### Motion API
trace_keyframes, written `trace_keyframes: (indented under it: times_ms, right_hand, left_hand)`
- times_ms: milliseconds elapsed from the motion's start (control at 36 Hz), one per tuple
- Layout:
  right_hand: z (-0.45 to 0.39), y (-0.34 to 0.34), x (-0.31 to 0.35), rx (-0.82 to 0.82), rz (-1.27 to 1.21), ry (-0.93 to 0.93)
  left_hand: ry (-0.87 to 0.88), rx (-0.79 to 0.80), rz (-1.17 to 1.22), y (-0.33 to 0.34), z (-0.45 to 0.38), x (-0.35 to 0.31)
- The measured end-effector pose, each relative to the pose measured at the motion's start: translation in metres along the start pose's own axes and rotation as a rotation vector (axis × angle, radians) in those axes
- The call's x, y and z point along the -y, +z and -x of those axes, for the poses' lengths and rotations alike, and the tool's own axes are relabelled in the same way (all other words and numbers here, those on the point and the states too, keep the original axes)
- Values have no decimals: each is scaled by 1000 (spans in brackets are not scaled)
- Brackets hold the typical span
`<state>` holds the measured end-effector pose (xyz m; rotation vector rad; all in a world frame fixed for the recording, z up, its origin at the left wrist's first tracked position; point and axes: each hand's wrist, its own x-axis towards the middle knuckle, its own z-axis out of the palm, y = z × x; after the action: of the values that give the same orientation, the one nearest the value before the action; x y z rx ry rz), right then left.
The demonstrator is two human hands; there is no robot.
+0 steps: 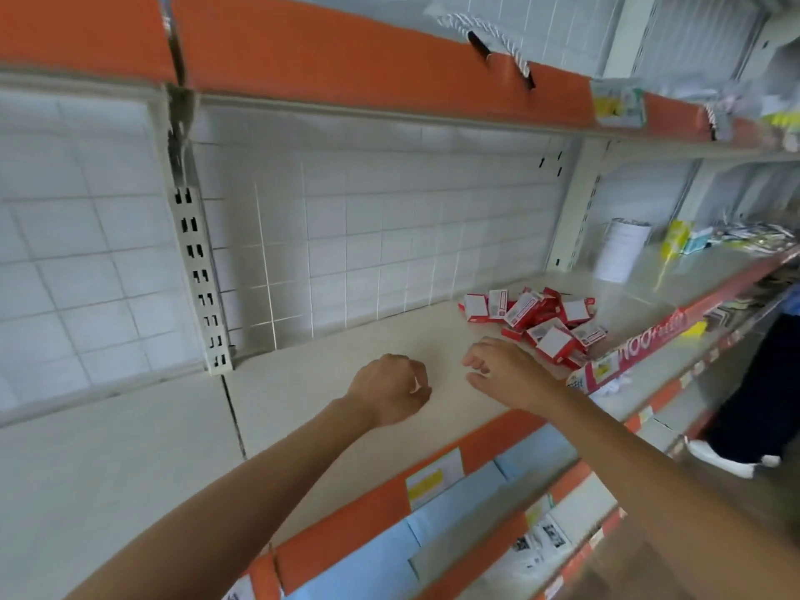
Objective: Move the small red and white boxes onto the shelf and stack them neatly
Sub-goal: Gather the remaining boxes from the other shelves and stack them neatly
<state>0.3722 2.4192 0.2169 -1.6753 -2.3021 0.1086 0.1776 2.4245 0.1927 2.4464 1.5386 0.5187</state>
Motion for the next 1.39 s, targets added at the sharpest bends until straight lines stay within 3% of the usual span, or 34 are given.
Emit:
trace_keyframes:
  times_ms: [389,583,861,1083,1389]
  right_hand:
    - [-58,-10,-115,83,67,48]
    - [-59,-29,-163,303,343,-9]
    - [-51,-27,-197,271,76,-106]
    - [-56,4,-137,296,-35,-418]
    - [-29,29,27,351,-257,-789]
  left_hand:
    - [19,17,11,35,-86,-32]
    - [-52,-9,8,43,-113,-59]
    - [-152,-91,-50,74,-103,-91]
    - [-379,-216,-24,65,-37,-87]
    - [-725,-385,-145,9,122,-63]
